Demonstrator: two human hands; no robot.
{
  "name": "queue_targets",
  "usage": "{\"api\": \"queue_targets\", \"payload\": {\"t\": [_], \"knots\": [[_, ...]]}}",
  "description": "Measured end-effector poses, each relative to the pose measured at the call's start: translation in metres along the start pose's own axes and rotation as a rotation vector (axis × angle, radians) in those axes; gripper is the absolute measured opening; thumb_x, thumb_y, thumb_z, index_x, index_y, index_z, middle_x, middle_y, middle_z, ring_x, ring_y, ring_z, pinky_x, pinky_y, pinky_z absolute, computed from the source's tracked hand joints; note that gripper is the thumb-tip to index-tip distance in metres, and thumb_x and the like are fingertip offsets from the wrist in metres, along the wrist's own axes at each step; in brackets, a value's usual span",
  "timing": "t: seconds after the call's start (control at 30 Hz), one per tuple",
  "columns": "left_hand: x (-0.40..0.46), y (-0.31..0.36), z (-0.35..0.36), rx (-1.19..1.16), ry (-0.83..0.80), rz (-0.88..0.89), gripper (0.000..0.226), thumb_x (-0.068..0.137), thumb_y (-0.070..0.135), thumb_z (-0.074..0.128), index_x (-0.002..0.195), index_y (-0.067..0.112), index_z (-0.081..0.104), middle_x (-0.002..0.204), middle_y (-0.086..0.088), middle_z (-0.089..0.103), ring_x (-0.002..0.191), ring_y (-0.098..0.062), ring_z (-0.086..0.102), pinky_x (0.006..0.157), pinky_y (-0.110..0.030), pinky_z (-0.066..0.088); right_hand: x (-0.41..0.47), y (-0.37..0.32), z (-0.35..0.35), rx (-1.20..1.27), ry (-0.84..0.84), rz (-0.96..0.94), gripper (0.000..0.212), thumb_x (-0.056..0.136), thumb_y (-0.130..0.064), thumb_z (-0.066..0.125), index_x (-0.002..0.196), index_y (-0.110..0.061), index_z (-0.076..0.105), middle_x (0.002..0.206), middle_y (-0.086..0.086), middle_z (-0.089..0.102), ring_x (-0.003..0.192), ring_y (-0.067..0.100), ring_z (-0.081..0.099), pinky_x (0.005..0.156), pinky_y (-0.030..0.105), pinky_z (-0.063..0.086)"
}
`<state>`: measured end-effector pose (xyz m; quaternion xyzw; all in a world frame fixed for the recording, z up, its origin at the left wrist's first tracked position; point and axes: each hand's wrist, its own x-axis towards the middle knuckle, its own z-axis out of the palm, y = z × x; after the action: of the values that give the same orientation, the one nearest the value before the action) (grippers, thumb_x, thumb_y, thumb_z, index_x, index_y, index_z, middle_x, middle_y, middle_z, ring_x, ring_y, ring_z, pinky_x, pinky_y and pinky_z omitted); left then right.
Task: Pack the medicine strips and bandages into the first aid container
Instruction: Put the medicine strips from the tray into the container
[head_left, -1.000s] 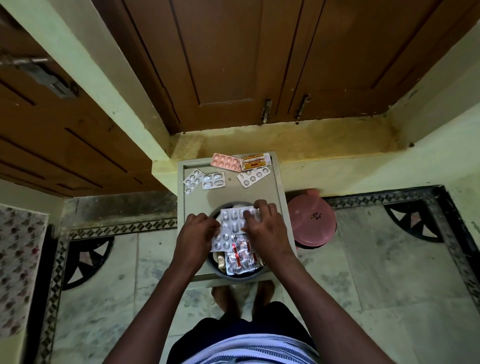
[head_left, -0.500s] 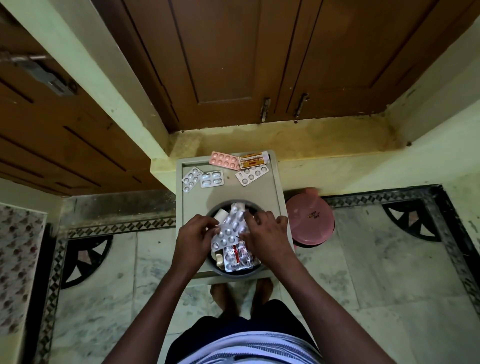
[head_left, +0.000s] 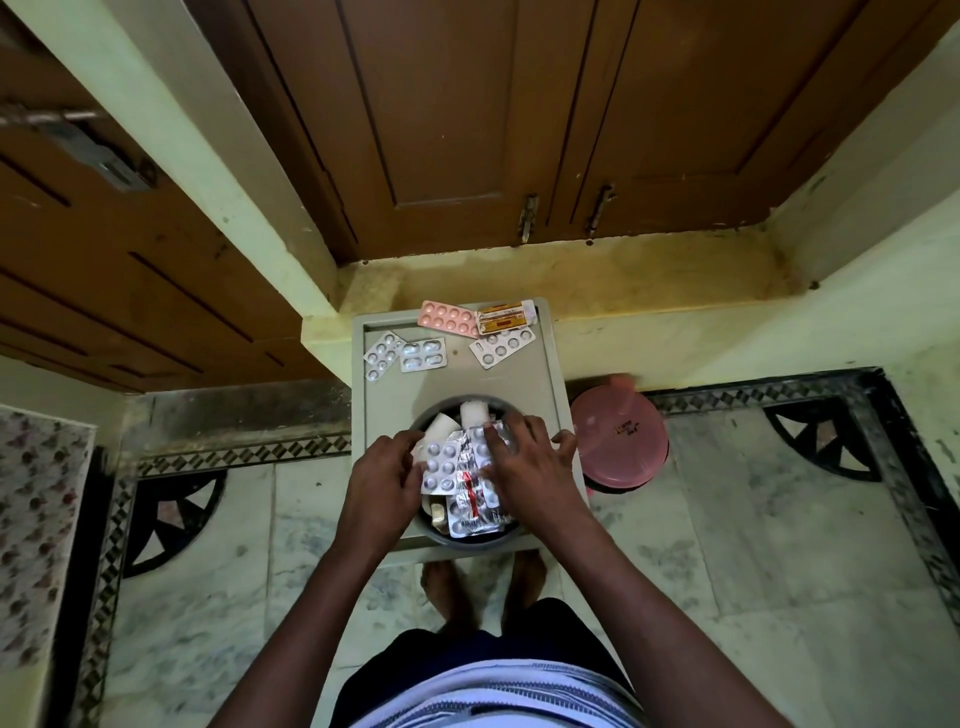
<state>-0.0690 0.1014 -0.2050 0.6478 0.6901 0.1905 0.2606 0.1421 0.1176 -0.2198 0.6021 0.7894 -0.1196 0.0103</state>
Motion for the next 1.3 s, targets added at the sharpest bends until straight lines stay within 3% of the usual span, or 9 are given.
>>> {"api": "queue_targets", "payload": {"t": [0.13, 0.33, 0.43, 0.53, 0.73, 0.9, 0.97, 1.07, 1.3], "knots": [[-0.010, 0.011, 0.004, 0.175, -0.042, 0.000, 0.043, 0.092, 0.019, 0.067, 0.134, 0.025, 0.059, 0.116, -0.004, 0.045, 0.075, -0.028, 0.065, 0.064, -0.038, 0.058, -0.003, 0.003, 0.000, 0.015, 0.025, -0.020, 0.056, 0.086, -0.042, 0.069, 0.136, -0.022, 0.055, 0.140, 0.010, 0.052, 0.126, 0.028, 0.051, 0.089, 0.051, 0.035], [-0.014, 0.012, 0.008, 0.194, -0.059, 0.037, 0.033, 0.095, 0.023, 0.064, 0.128, 0.019, 0.063, 0.111, -0.001, 0.049, 0.079, -0.024, 0.064, 0.059, -0.036, 0.057, -0.003, 0.009, 0.002, 0.035, 0.045, -0.073, 0.050, 0.090, -0.047, 0.063, 0.134, -0.024, 0.056, 0.140, 0.010, 0.054, 0.127, 0.030, 0.052, 0.090, 0.052, 0.036], [-0.004, 0.014, 0.004, 0.099, 0.018, 0.034, 0.022, 0.098, 0.023, 0.062, 0.119, 0.017, 0.067, 0.107, 0.000, 0.054, 0.081, -0.023, 0.064, 0.063, -0.037, 0.056, 0.011, 0.012, -0.009, 0.138, 0.151, -0.009, 0.043, 0.097, -0.048, 0.049, 0.132, -0.027, 0.058, 0.136, 0.008, 0.056, 0.123, 0.026, 0.052, 0.088, 0.046, 0.034], [0.030, 0.016, 0.003, 0.057, 0.086, 0.061, 0.021, 0.097, 0.019, 0.063, 0.116, 0.012, 0.071, 0.105, -0.004, 0.060, 0.089, -0.023, 0.065, 0.072, -0.036, 0.055, 0.050, 0.024, -0.021, 0.238, 0.164, 0.111, 0.036, 0.099, -0.034, 0.055, 0.132, -0.022, 0.061, 0.134, 0.010, 0.056, 0.123, 0.030, 0.052, 0.092, 0.048, 0.037], [0.142, 0.013, 0.005, 0.280, 0.004, 0.092, 0.045, 0.084, 0.012, 0.075, 0.128, 0.016, 0.067, 0.126, -0.009, 0.065, 0.116, -0.035, 0.061, 0.090, -0.046, 0.052, 0.142, 0.056, -0.025, 0.232, 0.034, 0.347, 0.063, 0.090, -0.038, 0.071, 0.145, -0.018, 0.047, 0.144, 0.015, 0.044, 0.130, 0.039, 0.041, 0.099, 0.054, 0.039], [0.187, -0.001, 0.015, 0.466, -0.163, 0.106, 0.057, 0.084, 0.020, 0.076, 0.137, 0.018, 0.055, 0.135, -0.007, 0.058, 0.125, -0.034, 0.053, 0.096, -0.046, 0.042, 0.189, 0.073, -0.019, 0.150, -0.062, 0.167, 0.068, 0.093, -0.033, 0.067, 0.154, -0.031, 0.039, 0.161, 0.008, 0.031, 0.145, 0.034, 0.027, 0.105, 0.057, 0.037], [0.191, -0.008, 0.021, 0.473, -0.204, 0.117, 0.057, 0.083, 0.019, 0.077, 0.135, 0.019, 0.056, 0.137, -0.006, 0.056, 0.127, -0.033, 0.051, 0.097, -0.046, 0.041, 0.198, 0.076, -0.015, 0.084, -0.104, 0.099, 0.058, 0.093, -0.024, 0.063, 0.148, -0.031, 0.047, 0.162, 0.005, 0.031, 0.147, 0.033, 0.026, 0.105, 0.058, 0.035], [0.188, -0.015, 0.027, 0.413, -0.195, 0.123, 0.051, 0.079, 0.018, 0.081, 0.126, 0.020, 0.062, 0.132, -0.007, 0.057, 0.123, -0.034, 0.053, 0.091, -0.045, 0.044, 0.195, 0.078, -0.009, 0.033, -0.102, 0.065, 0.044, 0.092, -0.019, 0.059, 0.136, -0.026, 0.058, 0.155, 0.004, 0.038, 0.142, 0.032, 0.032, 0.103, 0.054, 0.036], [0.176, -0.025, 0.029, 0.173, -0.115, 0.120, 0.026, 0.074, 0.002, 0.077, 0.095, 0.015, 0.070, 0.098, -0.006, 0.057, 0.086, -0.035, 0.064, 0.069, -0.040, 0.050, 0.185, 0.078, -0.003, 0.116, -0.031, 0.077, 0.050, 0.081, -0.008, 0.067, 0.129, -0.018, 0.059, 0.139, 0.008, 0.051, 0.128, 0.033, 0.044, 0.094, 0.046, 0.035]]}}
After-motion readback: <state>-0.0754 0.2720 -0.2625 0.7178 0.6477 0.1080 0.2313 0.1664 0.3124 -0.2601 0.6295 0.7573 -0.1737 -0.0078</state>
